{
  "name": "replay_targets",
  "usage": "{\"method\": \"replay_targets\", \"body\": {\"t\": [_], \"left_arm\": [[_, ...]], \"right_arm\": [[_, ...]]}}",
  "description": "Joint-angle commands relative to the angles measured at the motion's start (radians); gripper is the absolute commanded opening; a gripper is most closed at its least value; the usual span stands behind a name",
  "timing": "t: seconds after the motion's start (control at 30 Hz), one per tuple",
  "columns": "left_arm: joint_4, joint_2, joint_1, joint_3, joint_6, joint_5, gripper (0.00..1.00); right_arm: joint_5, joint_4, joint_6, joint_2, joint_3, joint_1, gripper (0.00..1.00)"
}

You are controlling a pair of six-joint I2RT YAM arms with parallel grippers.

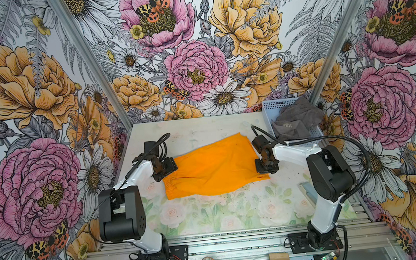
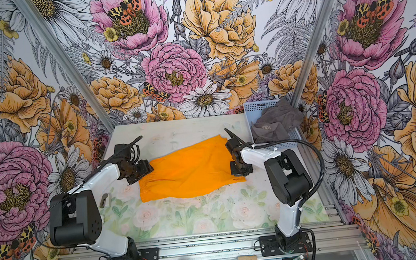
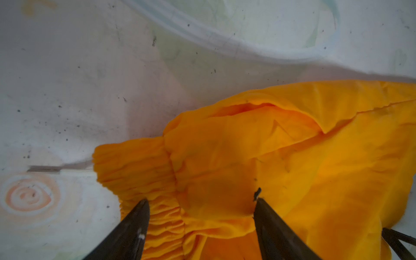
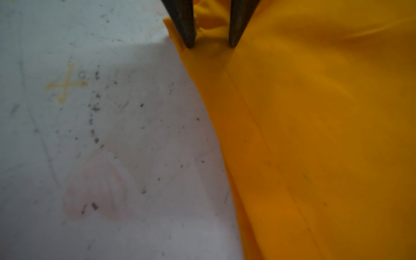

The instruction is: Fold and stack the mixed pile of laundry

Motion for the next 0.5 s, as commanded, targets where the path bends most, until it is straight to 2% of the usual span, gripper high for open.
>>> {"method": "replay_targets", "body": {"t": [0.0, 0.3, 0.47], "left_arm": [[0.019, 0.049, 0.004, 0.064, 0.035, 0.012, 0.74], [0.020, 0.180, -0.010, 0.132, 0.061, 0.012, 0.73], [0.007, 0.262, -0.028, 0.187, 0.079, 0.018, 0.73]], "right_arm": [[0.005, -0.009, 0.018, -0.018, -0.062, -0.001, 0.25], [-0.071, -0.021, 0.070, -0.111, -0.190, 0.033, 0.24], [-0.045, -0.099, 0.056, -0.204, -0.109, 0.026, 0.27]]}}
